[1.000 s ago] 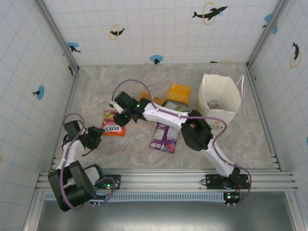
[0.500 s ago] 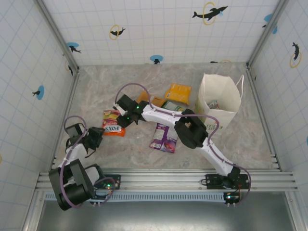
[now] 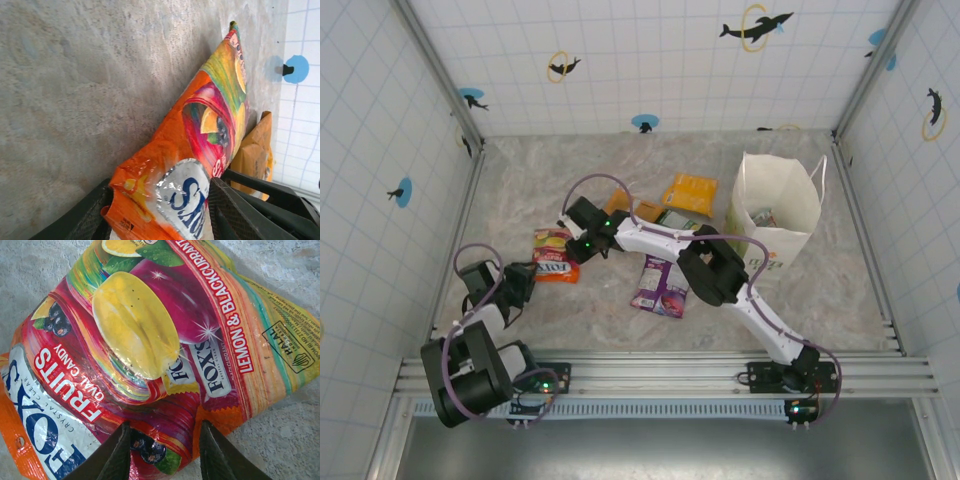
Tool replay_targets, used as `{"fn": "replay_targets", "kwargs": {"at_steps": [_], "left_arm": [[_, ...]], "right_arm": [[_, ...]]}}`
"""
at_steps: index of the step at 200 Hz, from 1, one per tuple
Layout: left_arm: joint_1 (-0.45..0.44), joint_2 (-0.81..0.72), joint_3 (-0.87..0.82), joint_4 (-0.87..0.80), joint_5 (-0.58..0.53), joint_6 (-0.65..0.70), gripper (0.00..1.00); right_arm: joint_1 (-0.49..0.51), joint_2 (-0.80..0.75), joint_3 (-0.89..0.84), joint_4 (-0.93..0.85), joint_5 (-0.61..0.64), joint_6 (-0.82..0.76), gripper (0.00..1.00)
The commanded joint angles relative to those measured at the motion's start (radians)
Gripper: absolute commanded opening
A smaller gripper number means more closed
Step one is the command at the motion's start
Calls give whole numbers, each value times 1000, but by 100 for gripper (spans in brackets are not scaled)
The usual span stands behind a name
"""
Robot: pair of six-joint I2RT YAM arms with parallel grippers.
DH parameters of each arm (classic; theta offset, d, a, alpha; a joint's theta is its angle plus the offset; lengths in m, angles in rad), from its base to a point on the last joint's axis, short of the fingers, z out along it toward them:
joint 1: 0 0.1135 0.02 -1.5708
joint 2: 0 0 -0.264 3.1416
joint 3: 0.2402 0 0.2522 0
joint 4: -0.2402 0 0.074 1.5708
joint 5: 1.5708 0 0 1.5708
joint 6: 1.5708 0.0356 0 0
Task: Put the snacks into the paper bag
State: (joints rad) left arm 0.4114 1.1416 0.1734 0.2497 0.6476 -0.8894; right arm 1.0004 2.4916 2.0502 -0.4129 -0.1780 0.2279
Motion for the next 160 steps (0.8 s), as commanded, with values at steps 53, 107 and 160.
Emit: {"fn": "replay_targets", "kwargs": {"at_steps": [53,107,160], "left_arm": [[-45,41,32,181,67,-36,42],[-85,70,48,257,45,-63,34],[-109,53,107,197,11,-15,17]], "right_arm": [[-2,51,30,2,-30,25,36],[-5,37,30,7,-38,30,36],[-15,1,30,22,-41,39,39]]}}
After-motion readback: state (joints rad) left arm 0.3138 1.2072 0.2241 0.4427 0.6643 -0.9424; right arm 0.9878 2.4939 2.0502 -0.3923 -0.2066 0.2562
